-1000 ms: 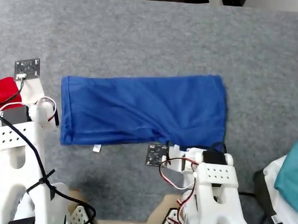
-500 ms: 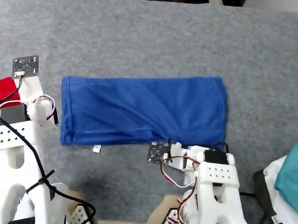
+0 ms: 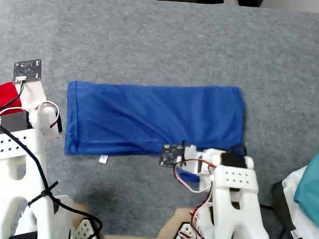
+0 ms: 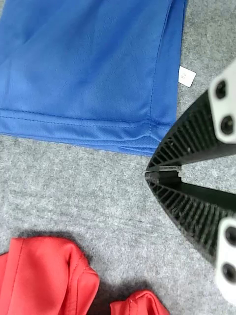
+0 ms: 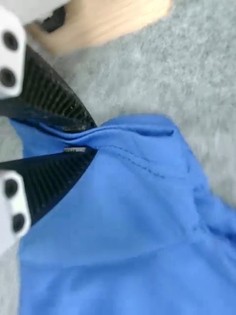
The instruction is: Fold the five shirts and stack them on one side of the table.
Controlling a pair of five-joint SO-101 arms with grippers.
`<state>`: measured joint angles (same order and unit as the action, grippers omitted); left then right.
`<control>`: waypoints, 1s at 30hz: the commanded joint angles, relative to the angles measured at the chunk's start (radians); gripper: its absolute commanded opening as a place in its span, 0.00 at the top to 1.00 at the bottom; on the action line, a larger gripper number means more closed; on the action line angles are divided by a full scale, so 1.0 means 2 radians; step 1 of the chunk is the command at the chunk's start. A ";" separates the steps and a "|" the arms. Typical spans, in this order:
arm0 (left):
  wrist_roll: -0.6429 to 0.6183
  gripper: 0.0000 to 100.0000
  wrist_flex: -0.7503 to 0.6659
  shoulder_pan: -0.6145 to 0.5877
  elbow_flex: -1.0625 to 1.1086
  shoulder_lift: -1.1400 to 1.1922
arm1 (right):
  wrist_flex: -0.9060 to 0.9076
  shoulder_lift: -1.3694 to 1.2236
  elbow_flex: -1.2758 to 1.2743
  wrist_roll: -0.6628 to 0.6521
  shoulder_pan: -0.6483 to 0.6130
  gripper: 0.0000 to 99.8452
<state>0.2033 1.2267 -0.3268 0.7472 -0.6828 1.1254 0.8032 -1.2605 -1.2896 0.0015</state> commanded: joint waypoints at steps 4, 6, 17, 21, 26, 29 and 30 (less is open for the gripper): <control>0.004 0.98 -0.002 -0.003 -0.028 -0.008 | 0.019 -0.004 0.119 -0.035 0.001 1.00; 0.004 0.98 -0.002 -0.003 -0.028 -0.008 | 0.020 -0.010 0.142 -0.050 -0.003 1.00; 0.004 0.98 -0.002 -0.003 -0.028 -0.008 | -0.044 -0.125 0.247 -0.077 -0.003 0.98; 0.004 0.98 -0.002 -0.003 -0.028 -0.008 | -0.080 -0.168 0.273 -0.078 -0.004 0.98; 0.004 0.98 -0.011 -0.003 -0.026 -0.008 | -0.098 -0.219 0.288 -0.078 -0.038 0.98; 0.004 0.98 -0.012 -0.003 -0.028 -0.008 | -0.129 -0.242 0.287 -0.078 -0.059 0.98; 0.004 0.98 -0.012 -0.003 -0.028 -0.008 | -0.138 -0.248 0.287 -0.078 -0.063 0.98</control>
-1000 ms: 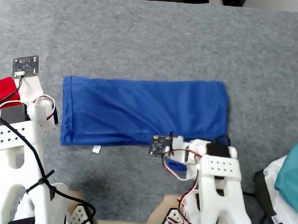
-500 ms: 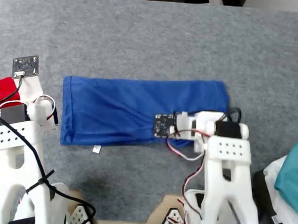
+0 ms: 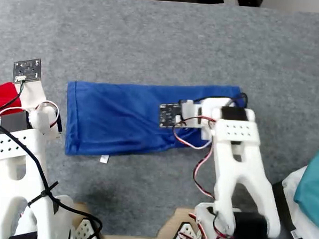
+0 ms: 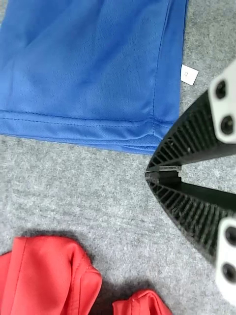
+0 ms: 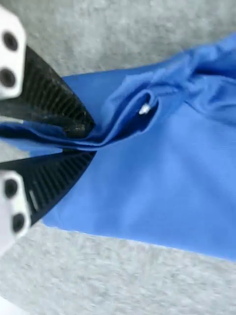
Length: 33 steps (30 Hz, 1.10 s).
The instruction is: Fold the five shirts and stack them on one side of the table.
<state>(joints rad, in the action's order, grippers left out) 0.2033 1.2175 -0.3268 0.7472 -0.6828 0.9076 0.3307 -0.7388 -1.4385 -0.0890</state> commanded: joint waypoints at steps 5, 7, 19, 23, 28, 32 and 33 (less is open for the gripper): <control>0.005 0.98 -0.008 -0.016 -0.026 -0.007 | -0.064 -0.031 0.026 -0.004 -0.022 0.98; 0.016 0.98 -0.008 -0.018 -0.021 -0.007 | -0.071 -0.033 0.026 -0.004 -0.021 0.93; 0.021 0.98 -0.008 -0.019 -0.022 -0.007 | -0.061 0.053 0.007 0.032 -0.011 0.61; 0.021 0.98 -0.008 -0.017 -0.022 -0.007 | 0.013 0.115 -0.014 0.035 -0.010 0.65; 0.018 0.98 -0.023 -0.015 -0.020 -0.007 | 0.049 0.171 -0.050 0.062 0.020 0.92; 0.019 0.98 -0.024 0.005 -0.017 -0.007 | 0.054 0.180 -0.058 0.098 0.043 0.96; 0.018 0.98 -0.022 0.013 -0.016 -0.007 | 0.050 0.178 -0.058 0.105 0.044 0.96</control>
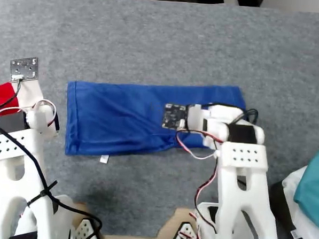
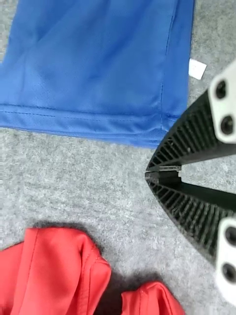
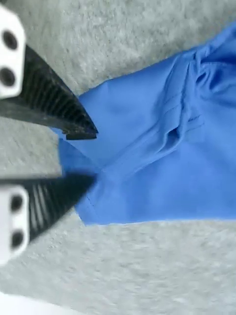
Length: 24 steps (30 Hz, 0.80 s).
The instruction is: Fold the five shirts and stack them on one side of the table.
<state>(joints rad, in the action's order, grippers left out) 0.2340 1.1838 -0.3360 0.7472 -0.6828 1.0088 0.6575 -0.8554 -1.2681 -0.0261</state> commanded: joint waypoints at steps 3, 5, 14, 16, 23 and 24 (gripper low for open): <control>0.002 0.98 -0.008 0.058 -0.006 -0.007 | -0.012 -0.008 0.016 0.050 0.007 0.99; -0.012 0.98 -0.007 0.094 0.007 -0.007 | -0.033 -0.041 0.023 0.070 0.003 0.99; -0.038 0.98 -0.061 0.206 0.087 -0.007 | -0.150 -0.246 0.086 0.127 0.003 0.99; -0.037 0.98 -0.077 0.204 0.112 -0.007 | -0.161 -0.283 0.105 0.135 0.002 0.99; -0.036 0.98 -0.147 0.203 0.198 0.072 | -0.163 -0.350 0.144 0.153 0.003 0.99; -0.036 0.98 -0.145 0.203 0.187 0.089 | -0.163 -0.351 0.144 0.153 0.003 0.99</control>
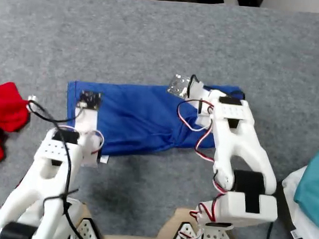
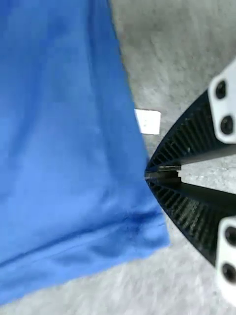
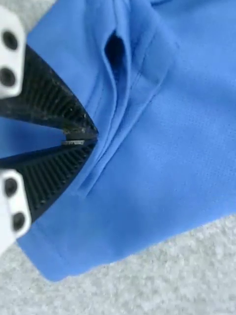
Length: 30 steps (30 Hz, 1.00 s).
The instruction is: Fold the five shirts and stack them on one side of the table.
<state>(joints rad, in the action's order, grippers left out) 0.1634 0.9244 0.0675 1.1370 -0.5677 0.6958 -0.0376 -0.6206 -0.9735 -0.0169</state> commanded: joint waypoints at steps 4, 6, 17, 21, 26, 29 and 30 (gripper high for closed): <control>0.001 0.98 0.013 0.001 -0.045 0.080 | -0.007 -0.003 0.027 0.005 0.000 0.99; 0.011 0.98 0.015 0.000 -0.048 0.089 | -0.007 -0.003 0.027 0.004 0.000 0.99; 0.052 0.98 0.068 -0.061 -0.087 0.013 | -0.002 0.001 0.026 0.003 0.000 0.99; 0.048 0.98 0.117 -0.081 -0.186 -0.023 | 0.021 0.035 0.029 0.004 0.000 0.99; 0.030 0.95 0.117 -0.094 -0.257 0.022 | 0.056 0.099 0.029 0.005 0.000 0.99; -0.008 0.88 0.112 -0.114 -0.292 0.080 | 0.081 0.146 0.029 0.005 0.004 0.99; -0.019 0.85 0.112 -0.127 -0.304 0.097 | 0.086 0.161 0.029 0.005 0.009 0.99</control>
<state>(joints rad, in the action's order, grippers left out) 0.1849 1.1500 -0.1381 0.6337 -0.4419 0.8401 0.1649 -0.6145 -0.9735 -0.0169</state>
